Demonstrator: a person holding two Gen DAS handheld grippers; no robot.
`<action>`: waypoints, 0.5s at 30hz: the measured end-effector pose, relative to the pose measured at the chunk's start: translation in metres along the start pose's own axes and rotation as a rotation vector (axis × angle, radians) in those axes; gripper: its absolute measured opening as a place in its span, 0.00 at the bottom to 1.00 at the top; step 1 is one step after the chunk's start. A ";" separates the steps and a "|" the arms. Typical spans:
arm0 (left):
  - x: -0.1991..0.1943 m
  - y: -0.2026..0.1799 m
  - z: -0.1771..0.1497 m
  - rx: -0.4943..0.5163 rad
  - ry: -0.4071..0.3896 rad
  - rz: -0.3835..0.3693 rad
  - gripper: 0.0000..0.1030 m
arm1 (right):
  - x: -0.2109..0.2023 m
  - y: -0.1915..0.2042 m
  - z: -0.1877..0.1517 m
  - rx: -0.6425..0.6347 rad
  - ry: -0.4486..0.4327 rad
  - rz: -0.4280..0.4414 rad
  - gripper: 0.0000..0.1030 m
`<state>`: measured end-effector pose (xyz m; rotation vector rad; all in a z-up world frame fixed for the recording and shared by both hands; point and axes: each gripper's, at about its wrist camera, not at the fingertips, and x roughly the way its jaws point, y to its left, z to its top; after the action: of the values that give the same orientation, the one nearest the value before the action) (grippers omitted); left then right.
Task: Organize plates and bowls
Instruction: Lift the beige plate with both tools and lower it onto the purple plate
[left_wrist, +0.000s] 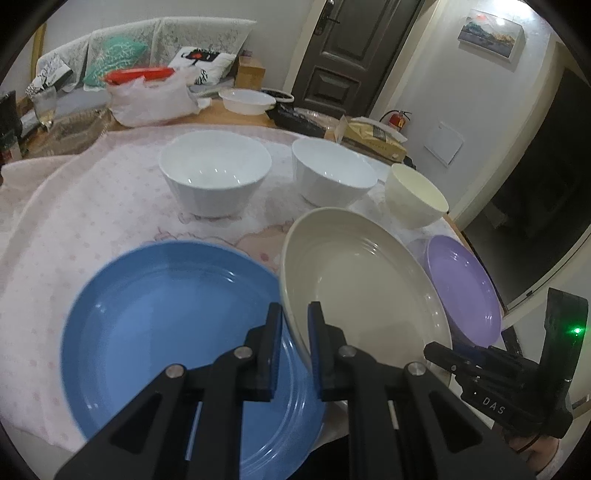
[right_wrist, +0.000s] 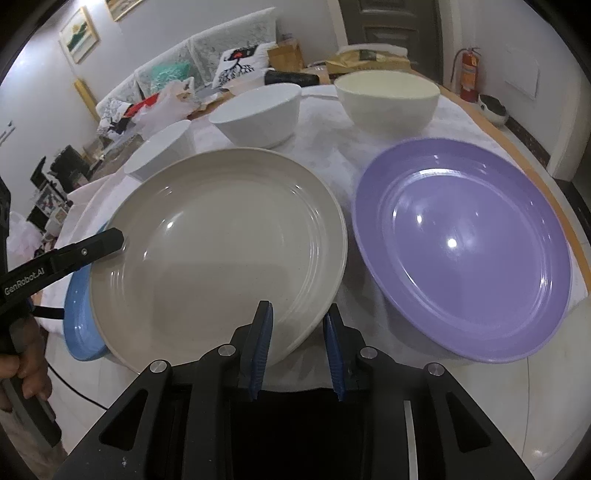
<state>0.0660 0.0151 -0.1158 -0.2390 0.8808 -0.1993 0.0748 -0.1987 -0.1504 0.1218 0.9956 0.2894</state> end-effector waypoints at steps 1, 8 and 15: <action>-0.004 0.000 0.001 0.001 -0.008 0.003 0.11 | -0.002 0.001 0.000 -0.005 -0.007 0.004 0.22; -0.010 -0.022 0.013 0.040 -0.028 -0.024 0.12 | -0.027 -0.009 0.009 -0.008 -0.077 0.005 0.22; 0.017 -0.088 0.026 0.149 -0.005 -0.077 0.12 | -0.060 -0.056 0.009 0.025 -0.151 -0.109 0.22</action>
<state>0.0902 -0.0707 -0.0875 -0.1345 0.8479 -0.3341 0.0626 -0.2699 -0.1100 0.1098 0.8526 0.1659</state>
